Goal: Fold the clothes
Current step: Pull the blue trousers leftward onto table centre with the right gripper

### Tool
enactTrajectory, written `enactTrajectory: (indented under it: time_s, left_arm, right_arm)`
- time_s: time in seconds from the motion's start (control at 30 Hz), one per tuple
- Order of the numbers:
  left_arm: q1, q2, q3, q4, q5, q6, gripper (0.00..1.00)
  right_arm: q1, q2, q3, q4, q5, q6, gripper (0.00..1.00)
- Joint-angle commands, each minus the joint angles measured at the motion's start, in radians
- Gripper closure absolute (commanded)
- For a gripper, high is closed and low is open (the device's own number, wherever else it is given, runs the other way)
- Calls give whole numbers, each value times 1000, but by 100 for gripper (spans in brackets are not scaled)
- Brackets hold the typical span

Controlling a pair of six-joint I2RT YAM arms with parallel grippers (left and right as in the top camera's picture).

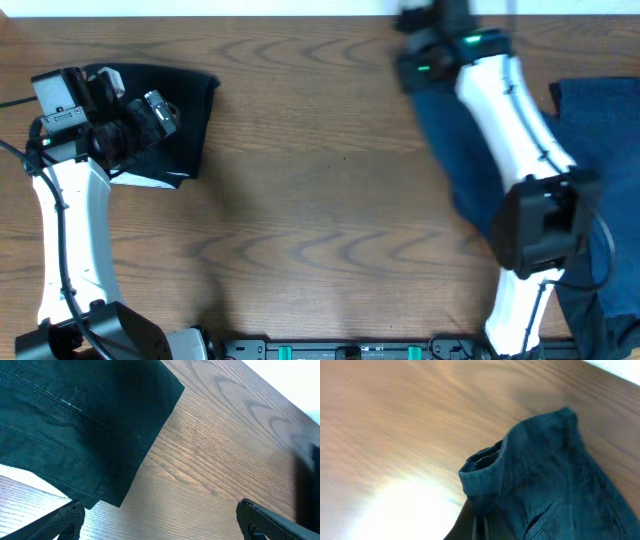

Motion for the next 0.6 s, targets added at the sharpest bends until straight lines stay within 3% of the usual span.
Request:
enactTrajectory:
  time_s: [0.0,0.27,0.57]
  left_arm:
    - [-2,6,-5,-1,-5,5,2]
    - [-2,6,-5,-1,-5,6,2]
    - [-2,6,-5,-1,-5,5,2]
  right_arm:
    - [124,54,21,35,-137,63,99]
    - [349,192,21,69,-84,62,99]
    - [399,189,41,69,-57,57,99]
